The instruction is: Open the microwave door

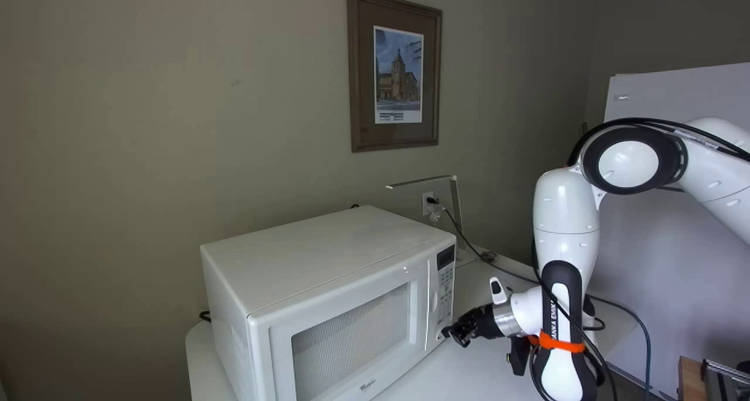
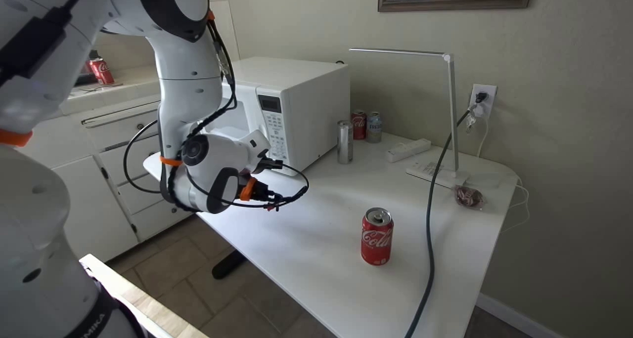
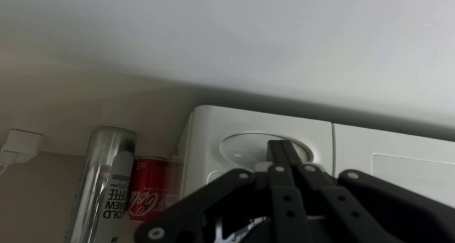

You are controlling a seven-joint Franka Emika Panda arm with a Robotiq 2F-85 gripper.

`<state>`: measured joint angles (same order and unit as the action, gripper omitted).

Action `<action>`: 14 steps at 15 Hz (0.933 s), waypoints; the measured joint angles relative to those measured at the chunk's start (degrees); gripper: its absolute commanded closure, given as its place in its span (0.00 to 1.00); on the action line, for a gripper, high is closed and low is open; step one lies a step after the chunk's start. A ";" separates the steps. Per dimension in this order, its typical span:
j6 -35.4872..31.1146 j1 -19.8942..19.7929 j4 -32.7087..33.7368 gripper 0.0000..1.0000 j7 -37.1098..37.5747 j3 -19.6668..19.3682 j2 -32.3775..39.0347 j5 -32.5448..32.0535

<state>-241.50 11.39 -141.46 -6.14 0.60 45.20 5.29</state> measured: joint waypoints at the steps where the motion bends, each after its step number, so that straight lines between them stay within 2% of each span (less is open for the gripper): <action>1: 0.02 0.01 0.00 1.00 -0.23 -0.18 0.01 -0.01; 8: 0.00 0.30 0.28 1.00 -2.14 -0.91 0.22 -0.56; 14: 0.05 1.28 2.08 1.00 -5.66 -3.43 1.23 -2.65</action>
<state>-241.45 12.68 -139.38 -11.80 -2.83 46.44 2.64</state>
